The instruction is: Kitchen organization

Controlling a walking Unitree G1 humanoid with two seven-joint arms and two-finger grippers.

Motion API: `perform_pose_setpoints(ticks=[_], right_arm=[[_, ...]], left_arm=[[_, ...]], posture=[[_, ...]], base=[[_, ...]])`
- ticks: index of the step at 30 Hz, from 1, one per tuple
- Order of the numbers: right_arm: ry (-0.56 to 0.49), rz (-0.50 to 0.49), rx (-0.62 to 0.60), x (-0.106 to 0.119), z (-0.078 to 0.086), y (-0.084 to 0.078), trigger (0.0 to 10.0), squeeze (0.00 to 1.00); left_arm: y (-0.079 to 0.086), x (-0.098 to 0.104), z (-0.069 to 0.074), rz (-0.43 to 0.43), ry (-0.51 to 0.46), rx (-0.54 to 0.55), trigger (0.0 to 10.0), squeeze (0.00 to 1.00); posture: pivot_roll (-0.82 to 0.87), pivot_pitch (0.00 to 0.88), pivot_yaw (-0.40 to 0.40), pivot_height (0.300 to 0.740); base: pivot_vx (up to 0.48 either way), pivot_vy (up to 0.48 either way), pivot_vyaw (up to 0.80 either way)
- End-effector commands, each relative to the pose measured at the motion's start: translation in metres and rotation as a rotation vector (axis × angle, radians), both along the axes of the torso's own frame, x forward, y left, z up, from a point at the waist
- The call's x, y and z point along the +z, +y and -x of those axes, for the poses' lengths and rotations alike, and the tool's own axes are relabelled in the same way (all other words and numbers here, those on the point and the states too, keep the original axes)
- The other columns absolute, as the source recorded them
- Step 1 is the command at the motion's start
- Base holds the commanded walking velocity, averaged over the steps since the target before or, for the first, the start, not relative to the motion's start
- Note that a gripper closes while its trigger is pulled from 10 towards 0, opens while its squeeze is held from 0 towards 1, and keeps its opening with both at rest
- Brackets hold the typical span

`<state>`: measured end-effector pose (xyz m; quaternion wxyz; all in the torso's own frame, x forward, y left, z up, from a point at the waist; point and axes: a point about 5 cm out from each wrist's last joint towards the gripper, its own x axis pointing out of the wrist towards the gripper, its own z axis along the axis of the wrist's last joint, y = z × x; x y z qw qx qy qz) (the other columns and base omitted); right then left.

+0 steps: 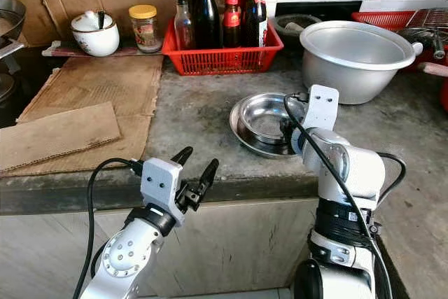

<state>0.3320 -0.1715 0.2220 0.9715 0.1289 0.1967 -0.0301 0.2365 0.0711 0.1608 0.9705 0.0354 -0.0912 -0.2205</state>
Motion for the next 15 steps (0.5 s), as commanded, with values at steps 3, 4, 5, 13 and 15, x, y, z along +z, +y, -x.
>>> perform_pose_setpoints(ticks=[3, 4, 5, 13, 15], right_arm=[[0.06, -0.03, 0.003, -0.0106, -0.0003, 0.0048, 0.0, 0.0], [0.061, -0.034, 0.001, -0.0109, -0.0004, 0.0052, 0.0, 0.0], [0.063, -0.038, -0.002, -0.0114, -0.0004, 0.0057, 0.0, 0.0], [0.042, -0.114, -0.03, -0.0135, -0.0007, 0.0114, 0.0, 0.0], [-0.045, -0.14, -0.051, -0.0054, -0.0033, 0.0119, 0.0, 0.0]], left_arm=[[-0.0002, 0.0021, 0.0007, 0.006, -0.007, 0.007, 10.0, 0.0], [-0.0004, 0.002, 0.0007, 0.006, -0.007, 0.007, 10.0, 0.0], [-0.0007, 0.002, 0.0008, 0.006, -0.007, 0.007, 10.0, 0.0], [-0.0013, 0.0016, 0.0008, 0.006, -0.007, 0.01, 10.0, 0.0], [-0.0012, 0.0015, 0.0006, 0.007, -0.007, 0.01, 10.0, 0.0]], posture=[[0.17, 0.079, -0.045, 0.74], [0.17, 0.079, -0.045, 0.74], [0.17, 0.079, -0.048, 0.74], [0.17, 0.074, -0.052, 0.74], [0.17, 0.073, -0.053, 0.74]], base=[[0.0, 0.0, 0.0], [0.0, 0.0, 0.0], [0.0, 0.0, 0.0], [0.0, 0.0, 0.0], [0.0, 0.0, 0.0]])
